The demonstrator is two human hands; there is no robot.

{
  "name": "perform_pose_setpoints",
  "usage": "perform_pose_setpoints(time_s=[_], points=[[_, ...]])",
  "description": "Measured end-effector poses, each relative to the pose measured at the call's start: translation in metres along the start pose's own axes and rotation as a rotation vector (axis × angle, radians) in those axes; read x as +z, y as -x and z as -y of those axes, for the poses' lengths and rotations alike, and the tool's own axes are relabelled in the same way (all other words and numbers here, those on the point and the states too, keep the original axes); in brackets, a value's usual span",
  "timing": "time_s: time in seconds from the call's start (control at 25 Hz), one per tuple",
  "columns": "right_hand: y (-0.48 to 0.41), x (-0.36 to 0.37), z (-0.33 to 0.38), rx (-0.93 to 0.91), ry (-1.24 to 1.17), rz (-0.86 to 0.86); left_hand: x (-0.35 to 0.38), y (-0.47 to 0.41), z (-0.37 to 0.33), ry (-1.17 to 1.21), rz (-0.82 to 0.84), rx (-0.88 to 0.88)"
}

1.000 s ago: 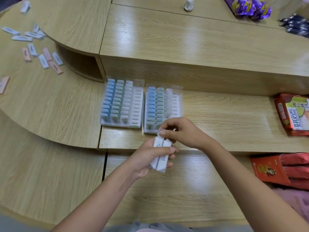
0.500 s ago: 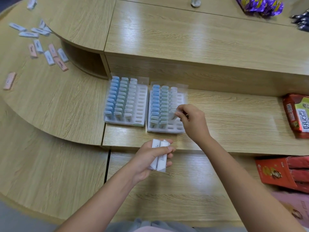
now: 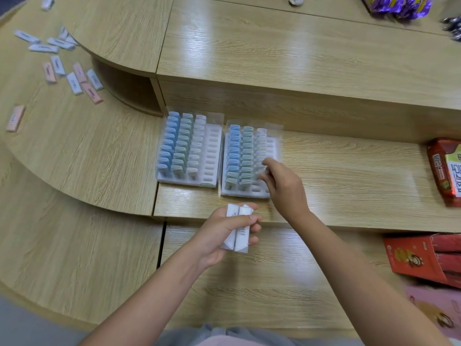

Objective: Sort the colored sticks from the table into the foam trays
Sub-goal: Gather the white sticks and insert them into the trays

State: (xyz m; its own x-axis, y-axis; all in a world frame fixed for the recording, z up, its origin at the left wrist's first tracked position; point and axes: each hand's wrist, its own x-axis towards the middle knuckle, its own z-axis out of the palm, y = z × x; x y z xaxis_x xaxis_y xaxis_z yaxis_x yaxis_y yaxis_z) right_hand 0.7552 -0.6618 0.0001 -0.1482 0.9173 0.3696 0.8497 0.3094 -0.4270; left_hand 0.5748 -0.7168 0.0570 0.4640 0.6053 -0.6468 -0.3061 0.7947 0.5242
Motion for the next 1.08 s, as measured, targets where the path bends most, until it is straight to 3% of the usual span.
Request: perform_pose_setpoints(time_s=[0.28, 0.36, 0.44, 0.52, 0.88, 1.08], points=[[-0.007, -0.015, 0.015, 0.056, 0.071, 0.054, -0.002, 0.001, 0.0, -0.053, 0.026, 0.078], [0.002, -0.032, 0.029, 0.203, -0.139, 0.101, -0.001, 0.0, 0.0, -0.063, 0.044, 0.104], [0.01, -0.05, 0.047, 0.359, -0.48, 0.265, -0.003, 0.0, 0.0, -0.061, 0.065, 0.131], [0.017, -0.062, 0.062, 0.429, -0.64, 0.426, -0.005, -0.001, 0.002, -0.072, 0.067, 0.152], [-0.002, -0.071, 0.058, 0.636, -0.703, 0.784, -0.002, 0.002, 0.004, -0.155, 0.12, 0.133], [-0.004, -0.071, 0.059, 0.611, -0.685, 0.71, -0.001, 0.0, 0.001, -0.142, 0.097, 0.149]])
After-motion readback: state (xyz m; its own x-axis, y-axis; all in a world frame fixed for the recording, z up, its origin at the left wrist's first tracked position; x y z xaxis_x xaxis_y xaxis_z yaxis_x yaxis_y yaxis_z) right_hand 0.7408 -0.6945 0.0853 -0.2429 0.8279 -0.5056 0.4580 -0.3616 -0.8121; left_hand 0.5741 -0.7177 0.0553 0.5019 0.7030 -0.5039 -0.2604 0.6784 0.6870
